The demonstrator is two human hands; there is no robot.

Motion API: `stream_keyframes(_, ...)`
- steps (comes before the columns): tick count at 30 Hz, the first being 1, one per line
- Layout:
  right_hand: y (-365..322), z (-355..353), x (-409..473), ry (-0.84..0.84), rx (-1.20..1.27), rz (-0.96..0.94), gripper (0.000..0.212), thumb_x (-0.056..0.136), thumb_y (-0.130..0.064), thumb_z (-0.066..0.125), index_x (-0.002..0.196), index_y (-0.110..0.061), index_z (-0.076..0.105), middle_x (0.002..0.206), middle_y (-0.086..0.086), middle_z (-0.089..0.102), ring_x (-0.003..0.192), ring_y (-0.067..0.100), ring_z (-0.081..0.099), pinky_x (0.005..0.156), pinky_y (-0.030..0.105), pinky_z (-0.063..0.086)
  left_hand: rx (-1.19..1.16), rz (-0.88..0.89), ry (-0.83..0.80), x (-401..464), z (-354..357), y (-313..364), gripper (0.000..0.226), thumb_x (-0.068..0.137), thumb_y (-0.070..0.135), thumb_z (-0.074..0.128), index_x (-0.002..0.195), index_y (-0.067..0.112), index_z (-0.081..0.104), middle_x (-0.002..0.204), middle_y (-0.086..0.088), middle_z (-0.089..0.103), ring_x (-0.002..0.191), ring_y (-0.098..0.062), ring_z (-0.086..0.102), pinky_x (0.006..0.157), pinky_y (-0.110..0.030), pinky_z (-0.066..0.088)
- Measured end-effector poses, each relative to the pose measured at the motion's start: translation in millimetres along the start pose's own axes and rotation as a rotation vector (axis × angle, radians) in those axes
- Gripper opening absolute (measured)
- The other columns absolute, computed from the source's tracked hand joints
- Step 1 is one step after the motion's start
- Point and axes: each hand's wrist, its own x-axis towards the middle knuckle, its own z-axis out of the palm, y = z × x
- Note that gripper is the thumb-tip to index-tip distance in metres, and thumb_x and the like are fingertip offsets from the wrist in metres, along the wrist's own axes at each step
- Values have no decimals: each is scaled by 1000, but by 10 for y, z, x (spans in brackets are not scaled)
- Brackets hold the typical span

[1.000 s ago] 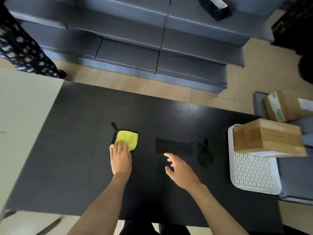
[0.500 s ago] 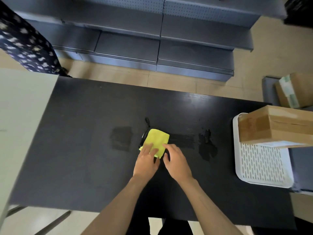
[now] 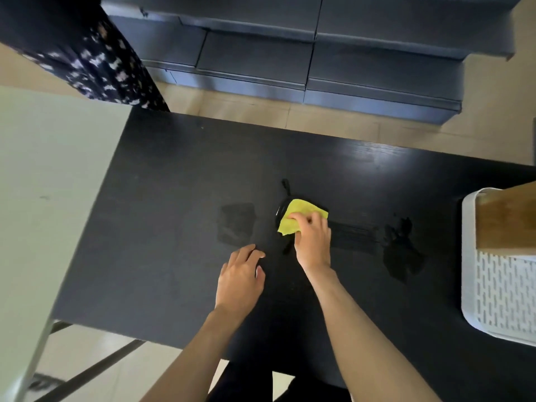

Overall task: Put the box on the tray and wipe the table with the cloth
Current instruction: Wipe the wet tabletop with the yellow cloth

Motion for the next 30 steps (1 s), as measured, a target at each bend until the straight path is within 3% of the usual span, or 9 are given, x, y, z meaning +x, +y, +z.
stream_keyframes(5,23,-195,694,-1,99,49,36,91,-17,65,123,-31,64,121,9,53,122,35,46,97,48,41,-7,-3,-41,0,106,20,35,95,20,59,130,23,62,148,3,52,132,-19,51,102,-39,48)
stream_keyframes(8,61,-312,792,-73,101,32,34,88,-47,64,119,-34,64,127,7,53,127,32,43,103,47,38,-32,-13,-50,-24,142,10,35,96,21,58,131,24,61,150,5,51,133,-17,50,102,-37,49)
stream_keyframes(11,116,-349,593,-157,120,43,47,90,-74,45,113,-39,67,121,1,51,125,25,42,105,46,35,-52,-16,-40,-49,138,18,33,95,18,60,128,22,64,145,5,54,129,-18,53,96,-37,52)
stream_keyframes(17,312,-90,-471,-54,-10,-74,17,95,-47,59,98,-31,58,104,-4,50,101,25,51,81,41,45,-34,15,14,44,54,88,28,89,7,63,113,17,71,124,2,65,107,-24,63,79,-41,57)
stream_keyframes(23,260,141,-1481,-59,-60,-48,18,88,-33,67,94,-31,51,99,-8,47,92,18,50,76,34,46,-21,22,8,225,-18,140,28,89,8,60,115,16,68,121,1,64,107,-26,61,76,-43,57)
stream_keyframes(30,54,205,-571,84,6,29,23,84,-23,74,98,-23,56,101,2,54,93,29,54,75,42,45,-45,-12,68,197,-11,39,28,89,8,61,114,20,66,117,5,63,103,-22,59,74,-41,55)
